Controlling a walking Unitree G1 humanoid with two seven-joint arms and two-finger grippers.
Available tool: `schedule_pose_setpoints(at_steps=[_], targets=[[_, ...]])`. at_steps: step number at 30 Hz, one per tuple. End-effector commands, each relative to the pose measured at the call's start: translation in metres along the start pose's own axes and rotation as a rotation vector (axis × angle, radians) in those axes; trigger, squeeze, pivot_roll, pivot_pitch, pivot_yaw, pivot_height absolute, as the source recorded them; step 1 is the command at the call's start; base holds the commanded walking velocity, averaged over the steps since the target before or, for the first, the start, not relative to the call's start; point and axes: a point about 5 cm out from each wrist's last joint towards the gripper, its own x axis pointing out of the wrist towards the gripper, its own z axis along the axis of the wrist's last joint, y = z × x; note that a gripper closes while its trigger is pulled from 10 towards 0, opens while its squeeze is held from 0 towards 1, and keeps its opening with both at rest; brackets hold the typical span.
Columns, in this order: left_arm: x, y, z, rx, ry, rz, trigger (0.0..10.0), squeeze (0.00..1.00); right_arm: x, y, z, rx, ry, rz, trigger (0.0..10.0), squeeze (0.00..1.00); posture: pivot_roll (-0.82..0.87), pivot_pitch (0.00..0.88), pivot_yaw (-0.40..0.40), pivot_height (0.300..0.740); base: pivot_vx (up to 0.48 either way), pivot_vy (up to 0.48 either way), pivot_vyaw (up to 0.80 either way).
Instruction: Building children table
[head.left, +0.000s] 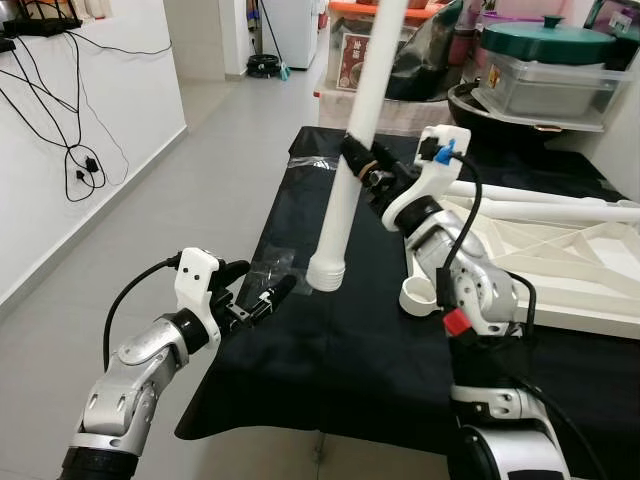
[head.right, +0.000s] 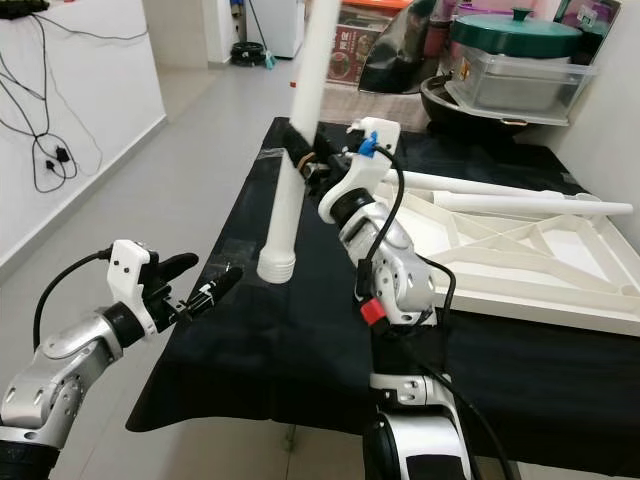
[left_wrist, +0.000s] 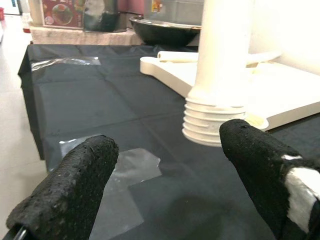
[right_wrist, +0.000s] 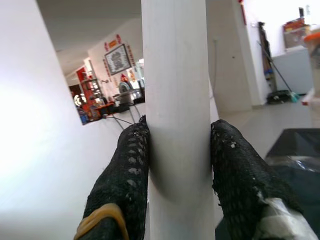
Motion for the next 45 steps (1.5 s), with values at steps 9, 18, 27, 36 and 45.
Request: schedule_pose_setpoints(at_steps=[9,18,27,36,45], targets=[[0.006,0.002,-0.005,-0.058,0.047,-0.07,10.0,0.0,-0.003,0.032,0.007,0.042,-0.029,0.133,0.0,0.0,0.01,0.0,-0.055,0.74,0.0,0.0,0.0],[0.014,0.003,-0.001,-0.041,0.062,-0.144,10.0,0.0,-0.006,0.057,0.0,0.073,0.005,0.268,0.0,0.0,0.0,0.0,-0.048,0.74,0.0,0.0,0.0],[0.018,0.007,-0.001,-0.025,0.077,-0.154,10.0,0.0,-0.01,0.066,-0.005,0.079,0.034,0.303,0.0,0.0,0.0,0.0,-0.045,0.74,0.0,0.0,0.0],[0.021,0.004,-0.008,-0.023,0.071,-0.183,0.0,0.0,-0.013,0.067,-0.001,0.076,0.039,0.314,0.0,0.0,-0.01,0.0,-0.047,0.74,0.0,0.0,0.0],[0.02,0.003,-0.008,0.043,0.1,-0.187,0.0,0.0,-0.012,0.066,-0.001,0.063,0.058,0.323,0.0,0.0,-0.01,0.0,-0.056,0.74,0.0,0.0,0.0]])
